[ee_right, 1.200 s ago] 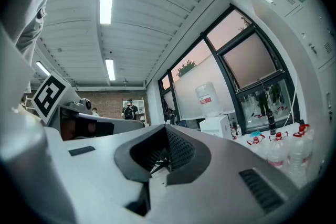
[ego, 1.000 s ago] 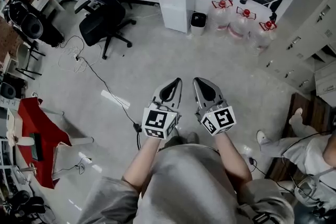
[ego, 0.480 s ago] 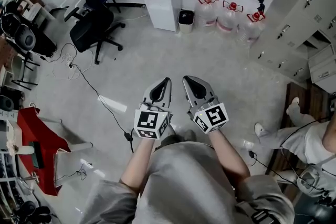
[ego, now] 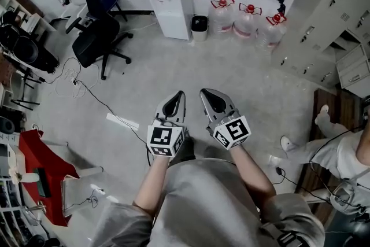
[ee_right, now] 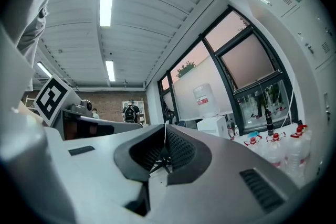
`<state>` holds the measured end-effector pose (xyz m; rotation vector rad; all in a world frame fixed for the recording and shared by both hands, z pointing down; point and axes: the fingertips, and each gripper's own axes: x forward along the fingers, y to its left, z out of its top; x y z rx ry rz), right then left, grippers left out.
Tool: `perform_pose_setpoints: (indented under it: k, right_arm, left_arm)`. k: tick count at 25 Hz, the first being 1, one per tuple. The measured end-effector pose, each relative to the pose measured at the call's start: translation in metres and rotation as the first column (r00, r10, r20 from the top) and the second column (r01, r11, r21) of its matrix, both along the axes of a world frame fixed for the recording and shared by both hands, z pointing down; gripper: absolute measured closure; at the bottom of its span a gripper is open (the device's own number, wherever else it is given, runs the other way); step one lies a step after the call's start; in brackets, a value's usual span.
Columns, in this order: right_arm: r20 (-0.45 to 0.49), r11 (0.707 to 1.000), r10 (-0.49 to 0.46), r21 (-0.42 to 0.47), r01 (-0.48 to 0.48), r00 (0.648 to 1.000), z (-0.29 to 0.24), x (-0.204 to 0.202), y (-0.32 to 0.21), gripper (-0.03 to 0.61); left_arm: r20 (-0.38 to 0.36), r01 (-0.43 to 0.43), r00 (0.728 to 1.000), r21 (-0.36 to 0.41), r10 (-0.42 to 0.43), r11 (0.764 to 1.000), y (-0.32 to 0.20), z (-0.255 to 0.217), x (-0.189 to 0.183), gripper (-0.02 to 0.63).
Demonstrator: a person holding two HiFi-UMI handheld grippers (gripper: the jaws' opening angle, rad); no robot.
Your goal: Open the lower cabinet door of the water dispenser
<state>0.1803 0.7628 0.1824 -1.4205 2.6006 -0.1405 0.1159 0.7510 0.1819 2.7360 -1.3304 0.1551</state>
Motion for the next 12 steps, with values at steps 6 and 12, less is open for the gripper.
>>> perform_pose_setpoints:
  k: [6,12]
  right_arm:
    - [0.003,0.999,0.034,-0.021,-0.034,0.999,0.012,-0.005,-0.046,0.566]
    - [0.001,0.996,0.073,-0.050,-0.073,0.997,0.016,-0.020,-0.108,0.568]
  left_arm:
    - [0.004,-0.037,0.999,0.003,0.037,0.999,-0.045,0.011,-0.006,0.606]
    - [0.004,-0.078,0.997,-0.013,0.078,0.997,-0.108,0.017,-0.022,0.606]
